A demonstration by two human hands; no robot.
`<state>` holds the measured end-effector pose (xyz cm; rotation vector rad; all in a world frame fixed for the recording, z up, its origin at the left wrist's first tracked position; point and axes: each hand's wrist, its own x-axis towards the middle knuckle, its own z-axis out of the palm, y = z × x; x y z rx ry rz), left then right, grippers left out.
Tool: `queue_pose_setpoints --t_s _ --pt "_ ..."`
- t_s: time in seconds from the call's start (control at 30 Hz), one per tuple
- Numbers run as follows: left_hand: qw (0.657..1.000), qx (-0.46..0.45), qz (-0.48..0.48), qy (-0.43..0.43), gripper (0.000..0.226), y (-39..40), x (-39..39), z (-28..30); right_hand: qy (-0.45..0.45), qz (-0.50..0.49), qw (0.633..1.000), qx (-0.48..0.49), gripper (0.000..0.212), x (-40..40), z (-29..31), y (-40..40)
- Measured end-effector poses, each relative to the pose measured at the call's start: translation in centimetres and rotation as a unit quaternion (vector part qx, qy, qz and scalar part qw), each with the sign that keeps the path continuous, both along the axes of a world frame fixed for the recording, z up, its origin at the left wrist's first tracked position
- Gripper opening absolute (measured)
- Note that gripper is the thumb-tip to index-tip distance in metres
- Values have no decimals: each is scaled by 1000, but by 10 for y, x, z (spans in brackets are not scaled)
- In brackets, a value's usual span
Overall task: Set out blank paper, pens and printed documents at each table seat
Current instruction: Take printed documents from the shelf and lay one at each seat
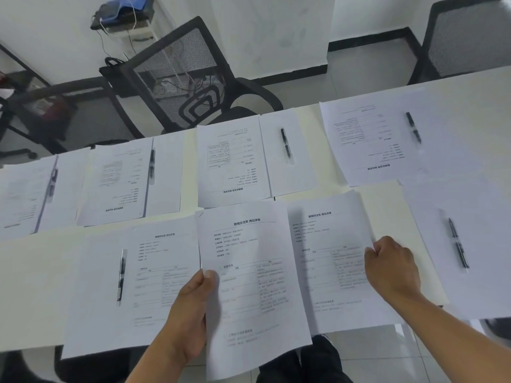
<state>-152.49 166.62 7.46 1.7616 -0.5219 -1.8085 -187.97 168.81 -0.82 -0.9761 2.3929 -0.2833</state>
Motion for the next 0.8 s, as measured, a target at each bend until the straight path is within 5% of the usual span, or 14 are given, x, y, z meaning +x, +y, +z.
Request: queue_pose_setpoints --t_s 0.2,0.33,0.47,0.6,0.7,0.8 --pt "1000 2 0 5 33 3 -4 -6 -10 -14 1000 17 12 -4 -2 -2" --pt "1000 -1 -14 4 33 2 -12 -7 -2 -14 999 -40 37 0 -1 0" --pt "1000 1 -30 8 32 -2 -22 -3 -185 25 977 -107 27 21 26 -3" --pt "999 -7 -42 24 31 -8 -32 6 -389 12 920 -29 46 43 49 -9" --pt "998 -11 -45 39 34 -14 -34 12 -462 -5 886 -23 41 50 59 -9" --pt "996 -41 -84 6 33 -21 -37 21 -454 -3 889 -56 17 53 75 -9"
